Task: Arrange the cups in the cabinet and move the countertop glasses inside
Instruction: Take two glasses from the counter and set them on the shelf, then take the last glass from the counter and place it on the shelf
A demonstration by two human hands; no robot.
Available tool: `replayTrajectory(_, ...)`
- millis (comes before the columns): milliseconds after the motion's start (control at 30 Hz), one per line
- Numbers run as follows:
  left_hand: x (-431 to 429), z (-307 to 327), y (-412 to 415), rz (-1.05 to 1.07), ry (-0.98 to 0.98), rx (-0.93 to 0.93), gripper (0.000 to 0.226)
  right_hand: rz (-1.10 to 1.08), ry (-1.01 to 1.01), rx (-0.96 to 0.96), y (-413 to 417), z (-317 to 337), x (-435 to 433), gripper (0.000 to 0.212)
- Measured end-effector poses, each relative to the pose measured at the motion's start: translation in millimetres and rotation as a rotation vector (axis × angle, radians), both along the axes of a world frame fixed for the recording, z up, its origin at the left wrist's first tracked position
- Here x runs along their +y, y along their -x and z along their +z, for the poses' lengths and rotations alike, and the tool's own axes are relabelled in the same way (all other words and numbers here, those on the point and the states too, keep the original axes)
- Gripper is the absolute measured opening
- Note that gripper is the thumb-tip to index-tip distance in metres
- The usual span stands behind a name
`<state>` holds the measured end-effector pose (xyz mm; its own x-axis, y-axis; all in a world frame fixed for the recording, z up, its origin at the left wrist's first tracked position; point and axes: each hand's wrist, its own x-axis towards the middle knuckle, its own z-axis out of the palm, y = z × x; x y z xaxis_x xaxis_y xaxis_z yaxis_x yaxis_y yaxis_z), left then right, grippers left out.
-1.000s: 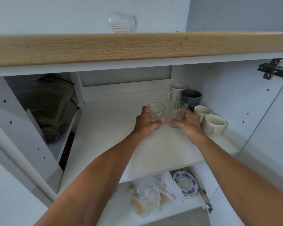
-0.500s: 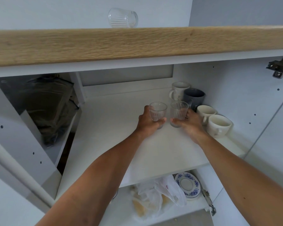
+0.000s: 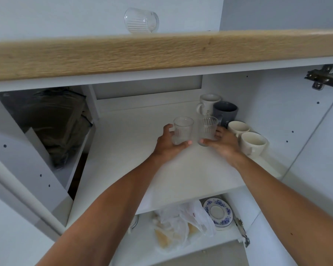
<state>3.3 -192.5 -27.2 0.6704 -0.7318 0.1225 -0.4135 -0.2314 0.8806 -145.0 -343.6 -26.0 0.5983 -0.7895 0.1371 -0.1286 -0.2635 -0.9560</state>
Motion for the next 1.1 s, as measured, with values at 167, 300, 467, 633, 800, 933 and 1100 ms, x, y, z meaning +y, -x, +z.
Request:
replayTrajectory(167, 38.3, -0.7, 7.8, 0.005, -0.057, -0.088, 0.097, -0.009, 0.172, 0.136, 21.6, 10.2, 17.4, 0.080)
replayTrajectory(300, 77.1, 6.3, 24.9, -0.027, -0.199, -0.219, 0.107, 0.030, 0.283, 0.152, 43.9, 19.6, 41.6, 0.075)
replayTrajectory(467, 124.4, 25.3, 56.6, -0.046, -0.342, -0.449, 0.097, 0.070, 0.414, 0.360, 72.9, 28.7, 79.8, 0.103)
replayTrajectory(633, 162.3, 56.7, 89.4, -0.056, -0.478, -0.459, 0.093, 0.116, 0.575, 0.604, 105.6, 50.3, 120.1, 0.104)
replayTrajectory(800, 204.9, 102.9, 126.2, -0.123, -0.570, -0.384, 0.094, 0.166, 0.534, 0.729, 149.8, 98.0, 163.7, 0.106)
replayTrajectory(933, 246.9, 163.8, 162.6, -0.166, -0.602, -0.310, 0.094, 0.202, 0.477, 0.772, 190.3, 163.3, 202.8, 0.105)
replayTrajectory(1100, 300.2, 244.2, 198.3, -0.190, -0.616, -0.278, 0.091, 0.240, 0.380, 0.814, 229.0, 250.3, 251.0, 0.103)
